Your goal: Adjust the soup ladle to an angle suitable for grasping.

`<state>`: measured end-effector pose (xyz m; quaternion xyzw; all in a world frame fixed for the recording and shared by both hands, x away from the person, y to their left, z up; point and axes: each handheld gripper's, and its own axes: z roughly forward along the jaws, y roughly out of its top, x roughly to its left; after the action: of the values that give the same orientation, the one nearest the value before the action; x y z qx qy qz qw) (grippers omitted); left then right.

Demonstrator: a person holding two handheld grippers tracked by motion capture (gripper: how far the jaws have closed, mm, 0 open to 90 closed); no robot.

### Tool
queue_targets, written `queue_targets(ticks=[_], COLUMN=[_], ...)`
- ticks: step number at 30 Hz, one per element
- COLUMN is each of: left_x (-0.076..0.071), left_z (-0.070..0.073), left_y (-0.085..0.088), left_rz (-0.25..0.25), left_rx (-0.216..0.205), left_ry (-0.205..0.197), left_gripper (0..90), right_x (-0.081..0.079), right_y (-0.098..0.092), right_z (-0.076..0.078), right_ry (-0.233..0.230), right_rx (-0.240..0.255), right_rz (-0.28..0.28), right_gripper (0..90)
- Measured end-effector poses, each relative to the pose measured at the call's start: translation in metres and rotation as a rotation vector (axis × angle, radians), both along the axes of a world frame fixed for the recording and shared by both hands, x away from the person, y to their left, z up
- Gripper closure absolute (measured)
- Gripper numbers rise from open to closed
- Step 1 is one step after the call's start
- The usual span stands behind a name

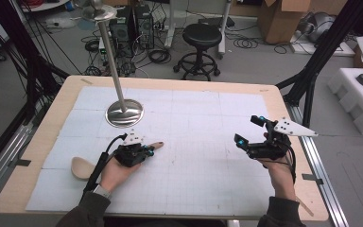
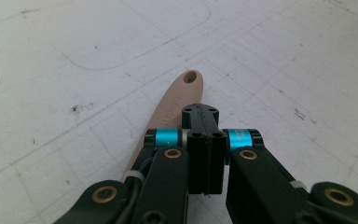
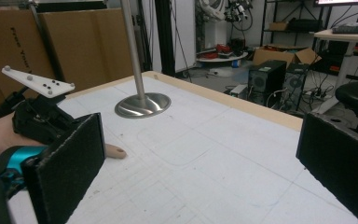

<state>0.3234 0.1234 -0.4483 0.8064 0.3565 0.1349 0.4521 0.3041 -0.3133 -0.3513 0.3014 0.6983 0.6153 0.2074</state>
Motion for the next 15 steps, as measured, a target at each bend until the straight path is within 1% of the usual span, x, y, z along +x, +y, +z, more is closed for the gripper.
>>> queue_targets(ticks=[1,2,6,7,9,10,12,15], left_x=[-0.001,-0.004,-0.01,-0.012,-0.016,-0.018,-0.022,-0.025], left_z=[0.002,0.003,0.011,0.013,0.02,0.024,0.032,0.044], left_y=[0.0,-0.001,0.0,0.001,0.004,0.006,0.009,0.017], left_rz=[-0.014,-0.024,-0.058,-0.069,-0.1,-0.12,-0.149,-0.189], left_rx=[0.0,-0.015,-0.029,-0.033,-0.066,-0.072,-0.063,-0.094], left_ry=[-0.01,-0.017,-0.029,-0.036,-0.04,-0.044,-0.061,-0.068], left_gripper=[90.0,90.0,89.9,89.9,89.7,89.6,89.5,87.5], right_x=[0.0,0.0,-0.001,0.0,-0.001,-0.001,-0.001,-0.002], right_y=[0.0,-0.001,-0.003,-0.004,-0.004,-0.004,-0.005,-0.005], right_z=[0.0,0.0,0.0,0.0,0.0,0.0,0.0,0.0], right_ry=[0.0,0.002,0.003,-0.004,-0.001,0.001,-0.003,0.001], right_rx=[0.003,0.003,0.006,0.007,0.009,0.01,0.009,0.013], right_rz=[-0.002,-0.003,-0.007,-0.008,-0.008,-0.008,-0.01,-0.012], right_gripper=[0.4,0.4,0.4,0.4,0.4,0.4,0.4,0.4])
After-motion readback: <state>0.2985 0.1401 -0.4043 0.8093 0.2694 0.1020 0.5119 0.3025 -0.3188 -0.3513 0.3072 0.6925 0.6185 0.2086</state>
